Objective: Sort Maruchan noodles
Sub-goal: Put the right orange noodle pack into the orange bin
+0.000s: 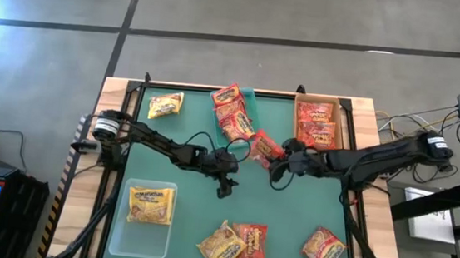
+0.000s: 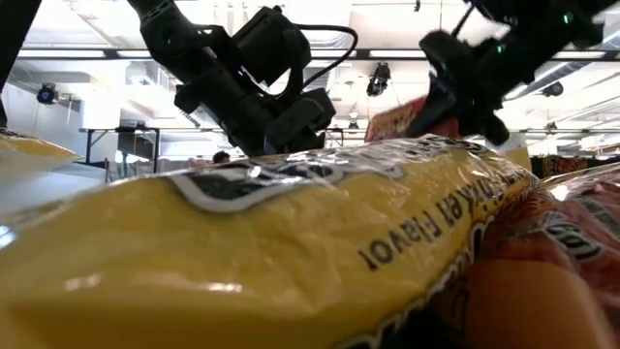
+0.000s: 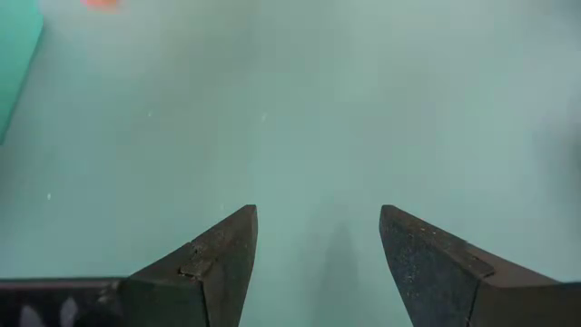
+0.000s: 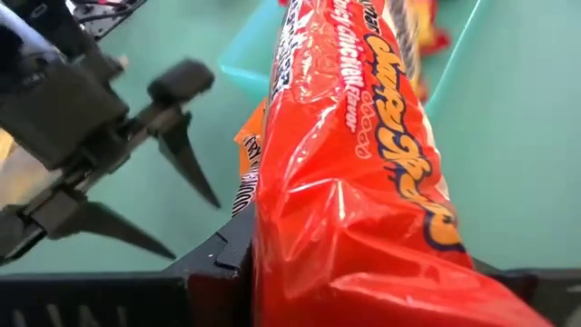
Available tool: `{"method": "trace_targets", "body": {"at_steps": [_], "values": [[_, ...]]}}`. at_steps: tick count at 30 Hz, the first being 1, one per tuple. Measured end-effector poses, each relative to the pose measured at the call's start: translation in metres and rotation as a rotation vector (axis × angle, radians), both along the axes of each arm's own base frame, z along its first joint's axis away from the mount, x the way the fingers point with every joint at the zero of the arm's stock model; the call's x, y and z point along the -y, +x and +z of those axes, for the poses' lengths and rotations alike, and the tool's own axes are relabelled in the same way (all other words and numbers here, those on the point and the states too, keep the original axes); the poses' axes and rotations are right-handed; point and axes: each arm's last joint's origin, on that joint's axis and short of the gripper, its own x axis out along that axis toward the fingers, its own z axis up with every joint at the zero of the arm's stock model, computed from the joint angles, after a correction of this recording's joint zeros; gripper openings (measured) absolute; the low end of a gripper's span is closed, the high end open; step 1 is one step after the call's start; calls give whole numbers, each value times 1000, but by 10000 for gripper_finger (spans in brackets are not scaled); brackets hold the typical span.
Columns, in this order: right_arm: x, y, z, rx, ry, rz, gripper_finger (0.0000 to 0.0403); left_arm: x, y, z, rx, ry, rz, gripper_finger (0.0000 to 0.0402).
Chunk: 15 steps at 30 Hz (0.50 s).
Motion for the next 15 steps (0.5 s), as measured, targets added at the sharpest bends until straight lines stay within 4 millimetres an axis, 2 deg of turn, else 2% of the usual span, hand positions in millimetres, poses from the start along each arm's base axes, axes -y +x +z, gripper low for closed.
{"method": "trace_targets", "body": {"at_steps": [4, 9, 15], "values": [[12, -12, 28, -107, -53, -12, 132, 0, 1, 1, 8, 1, 2, 217], [26, -35, 57, -309, -127, -115, 132, -1, 1, 1, 9, 13, 14, 217], [34, -55, 79, -425, -202, -226, 132, -1, 1, 2, 18, 22, 18, 217]]}}
